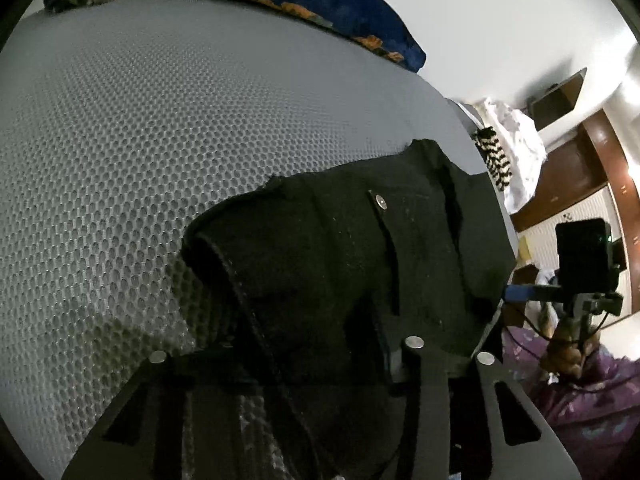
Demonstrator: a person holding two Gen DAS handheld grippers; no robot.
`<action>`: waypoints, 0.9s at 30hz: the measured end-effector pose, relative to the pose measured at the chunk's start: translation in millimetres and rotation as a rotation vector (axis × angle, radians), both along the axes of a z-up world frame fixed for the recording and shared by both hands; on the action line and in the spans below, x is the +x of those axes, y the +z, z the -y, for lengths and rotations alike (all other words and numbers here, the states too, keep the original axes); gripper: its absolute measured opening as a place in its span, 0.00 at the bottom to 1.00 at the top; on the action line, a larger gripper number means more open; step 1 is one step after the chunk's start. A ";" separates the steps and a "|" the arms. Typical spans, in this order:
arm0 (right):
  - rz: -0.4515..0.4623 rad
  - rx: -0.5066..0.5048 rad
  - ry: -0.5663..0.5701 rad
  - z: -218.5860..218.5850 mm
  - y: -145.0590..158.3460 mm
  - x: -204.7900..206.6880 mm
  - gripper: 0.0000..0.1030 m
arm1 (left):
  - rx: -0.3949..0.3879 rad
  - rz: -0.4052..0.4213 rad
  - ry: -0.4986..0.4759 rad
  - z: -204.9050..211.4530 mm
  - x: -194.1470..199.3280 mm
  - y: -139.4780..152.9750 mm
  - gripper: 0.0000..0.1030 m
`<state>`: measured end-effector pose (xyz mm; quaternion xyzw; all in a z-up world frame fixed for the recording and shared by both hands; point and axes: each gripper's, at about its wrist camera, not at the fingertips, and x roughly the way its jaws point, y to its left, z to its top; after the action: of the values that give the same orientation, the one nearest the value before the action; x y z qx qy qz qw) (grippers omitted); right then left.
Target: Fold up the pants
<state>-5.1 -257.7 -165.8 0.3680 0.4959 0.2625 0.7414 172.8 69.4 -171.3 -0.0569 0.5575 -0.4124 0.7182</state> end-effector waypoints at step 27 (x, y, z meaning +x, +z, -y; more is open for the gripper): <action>0.070 0.183 -0.012 34.6 1.8 8.8 0.89 | -0.248 -0.099 0.154 86.0 -64.7 103.7 0.20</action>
<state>3.7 -292.3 -164.0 0.4279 0.4412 0.3150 0.7232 108.1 -16.6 -67.6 -0.2078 0.5311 -0.4186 0.7067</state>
